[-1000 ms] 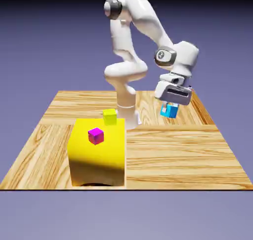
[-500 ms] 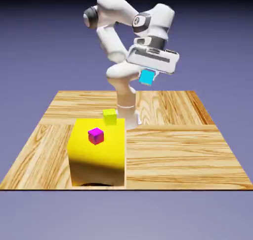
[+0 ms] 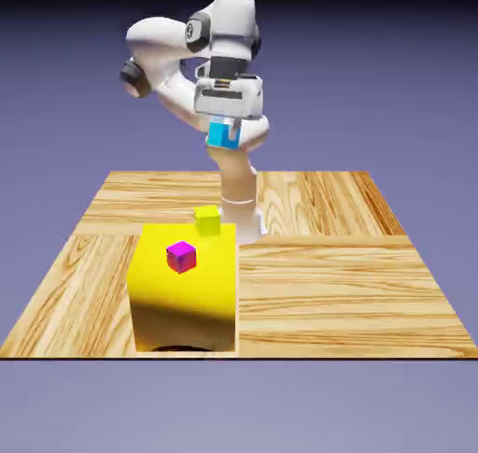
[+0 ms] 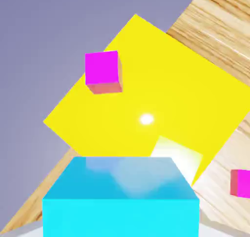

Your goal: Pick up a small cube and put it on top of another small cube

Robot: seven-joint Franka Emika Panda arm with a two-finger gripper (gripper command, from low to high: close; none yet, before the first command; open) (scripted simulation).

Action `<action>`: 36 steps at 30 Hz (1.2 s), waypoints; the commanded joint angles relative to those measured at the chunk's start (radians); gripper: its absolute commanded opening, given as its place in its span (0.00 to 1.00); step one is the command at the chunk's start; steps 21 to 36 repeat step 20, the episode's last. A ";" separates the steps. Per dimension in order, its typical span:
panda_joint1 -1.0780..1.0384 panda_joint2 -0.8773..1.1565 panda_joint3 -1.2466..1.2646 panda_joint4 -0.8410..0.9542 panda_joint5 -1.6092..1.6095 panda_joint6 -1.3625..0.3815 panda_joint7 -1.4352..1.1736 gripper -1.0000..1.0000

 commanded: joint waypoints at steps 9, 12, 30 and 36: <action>0.159 -0.251 -0.207 0.024 -0.092 -0.208 0.391 0.00; 0.182 -0.288 -0.237 0.028 -0.106 -0.239 0.450 0.00; 0.134 -0.338 -0.353 -0.071 -0.208 -0.176 0.448 1.00; 0.134 -0.338 -0.353 -0.071 -0.208 -0.176 0.448 1.00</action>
